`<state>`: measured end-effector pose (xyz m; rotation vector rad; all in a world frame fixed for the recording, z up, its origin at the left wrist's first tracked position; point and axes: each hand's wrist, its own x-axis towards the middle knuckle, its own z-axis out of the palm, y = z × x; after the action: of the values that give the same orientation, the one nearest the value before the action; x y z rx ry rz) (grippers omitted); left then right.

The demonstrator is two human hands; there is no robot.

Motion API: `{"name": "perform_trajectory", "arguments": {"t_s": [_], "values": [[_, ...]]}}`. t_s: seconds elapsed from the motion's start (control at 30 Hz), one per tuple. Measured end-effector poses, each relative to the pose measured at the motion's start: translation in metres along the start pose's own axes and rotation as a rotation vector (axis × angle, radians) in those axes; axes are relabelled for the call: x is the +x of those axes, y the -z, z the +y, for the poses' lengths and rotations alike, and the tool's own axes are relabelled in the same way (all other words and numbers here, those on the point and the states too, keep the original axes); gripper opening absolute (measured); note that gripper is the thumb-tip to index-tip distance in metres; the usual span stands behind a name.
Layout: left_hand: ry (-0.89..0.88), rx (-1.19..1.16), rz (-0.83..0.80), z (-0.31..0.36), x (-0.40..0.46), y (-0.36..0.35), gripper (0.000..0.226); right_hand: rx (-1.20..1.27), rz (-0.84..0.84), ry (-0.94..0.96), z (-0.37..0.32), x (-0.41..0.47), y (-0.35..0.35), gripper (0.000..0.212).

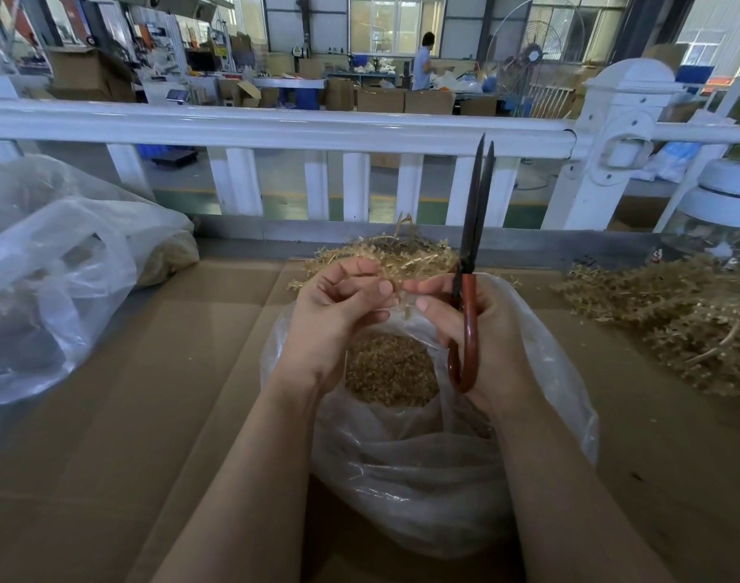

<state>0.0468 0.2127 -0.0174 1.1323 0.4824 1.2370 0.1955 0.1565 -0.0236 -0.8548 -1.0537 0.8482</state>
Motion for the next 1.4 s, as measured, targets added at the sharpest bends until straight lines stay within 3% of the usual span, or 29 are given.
{"name": "perform_trajectory", "arguments": {"t_s": [0.17,0.37,0.6,0.8,0.97,1.1,1.17,1.33,1.4], "values": [[-0.030,0.007,0.032,-0.001,0.002,0.001,0.026,-0.156,0.039,0.011,0.001,0.001,0.003,0.012],[-0.052,0.085,0.011,-0.002,0.000,-0.004,0.025,-0.171,0.033,-0.026,0.003,0.000,0.000,0.013],[0.105,0.189,-0.048,-0.005,0.000,-0.002,0.014,-0.258,0.063,0.033,0.004,0.002,0.004,0.013],[0.136,0.292,-0.089,-0.006,0.000,-0.001,0.015,-0.425,0.072,0.063,0.007,0.003,0.008,0.018],[0.073,0.256,-0.119,-0.008,0.001,0.001,0.007,-0.435,0.064,0.054,0.005,0.004,0.008,0.020],[0.076,0.135,-0.004,-0.007,0.002,0.000,0.006,-0.448,0.066,0.047,0.007,0.004,0.007,0.021],[0.055,0.057,0.054,-0.006,0.003,0.001,0.009,-0.542,0.072,0.046,0.009,0.004,0.007,0.025],[-0.041,0.038,0.112,-0.003,0.005,0.001,0.006,-0.822,0.037,0.015,0.015,0.001,0.008,0.062],[-0.069,0.045,0.120,-0.002,0.005,0.001,0.010,-0.939,0.008,0.052,0.016,-0.001,0.008,0.064]]}}
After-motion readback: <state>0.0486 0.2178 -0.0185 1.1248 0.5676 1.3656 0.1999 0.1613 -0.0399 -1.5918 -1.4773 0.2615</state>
